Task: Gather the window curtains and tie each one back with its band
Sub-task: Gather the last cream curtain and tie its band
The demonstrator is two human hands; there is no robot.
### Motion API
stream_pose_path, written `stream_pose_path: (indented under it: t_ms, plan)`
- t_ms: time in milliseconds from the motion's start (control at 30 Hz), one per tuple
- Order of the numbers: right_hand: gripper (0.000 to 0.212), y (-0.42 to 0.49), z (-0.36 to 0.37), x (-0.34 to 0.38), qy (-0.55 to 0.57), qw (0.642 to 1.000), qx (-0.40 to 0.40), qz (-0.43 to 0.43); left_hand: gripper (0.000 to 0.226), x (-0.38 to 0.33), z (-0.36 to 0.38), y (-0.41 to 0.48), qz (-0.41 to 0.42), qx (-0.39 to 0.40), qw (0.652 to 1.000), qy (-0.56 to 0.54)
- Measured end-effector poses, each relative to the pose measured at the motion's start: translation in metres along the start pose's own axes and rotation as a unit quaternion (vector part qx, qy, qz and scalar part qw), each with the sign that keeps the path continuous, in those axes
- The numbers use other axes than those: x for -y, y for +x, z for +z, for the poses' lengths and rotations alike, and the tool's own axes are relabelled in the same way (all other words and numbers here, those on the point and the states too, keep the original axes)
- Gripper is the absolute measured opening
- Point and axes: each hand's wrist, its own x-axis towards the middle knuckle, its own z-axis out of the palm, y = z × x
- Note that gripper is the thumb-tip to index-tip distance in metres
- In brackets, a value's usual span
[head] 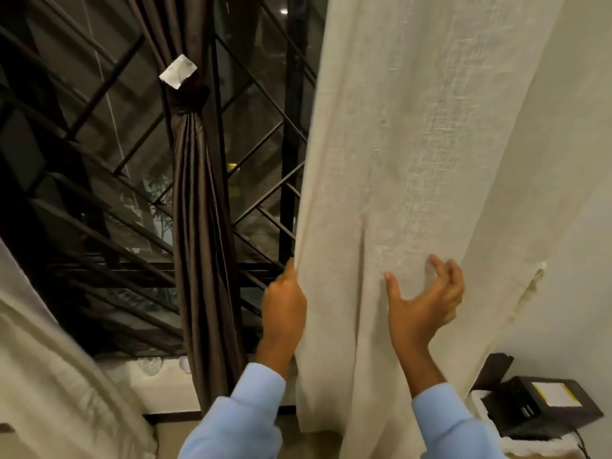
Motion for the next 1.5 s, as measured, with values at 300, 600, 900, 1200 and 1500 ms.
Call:
stream_pose_path:
  t_ms: [300, 600, 900, 1200, 1500]
  plan:
    - [0.064, 0.012, -0.004, 0.007, 0.110, 0.987, 0.102, 0.061, 0.023, -0.013, -0.034, -0.004, -0.043, -0.071, 0.995, 0.056]
    - [0.004, -0.014, -0.013, 0.004, 0.229, 0.947, 0.225, 0.033, 0.018, -0.059, -0.010, -0.032, 0.020, -0.108, 0.994, -0.008]
    - [0.008, -0.012, -0.003, 0.004, 0.182, 0.915, 0.343, -0.107, 0.019, -0.090, 0.004, -0.041, 0.092, -0.042, 0.995, 0.006]
    - [0.010, -0.013, -0.006, -0.008, 0.165, 0.919, 0.333, -0.131, 0.020, -0.097, 0.013, -0.040, 0.041, 0.023, 0.999, -0.002]
    - [0.012, -0.005, -0.015, -0.029, 0.111, 0.900, 0.391, -0.159, 0.025, -0.102, 0.026, -0.032, 0.030, 0.009, 0.999, 0.043]
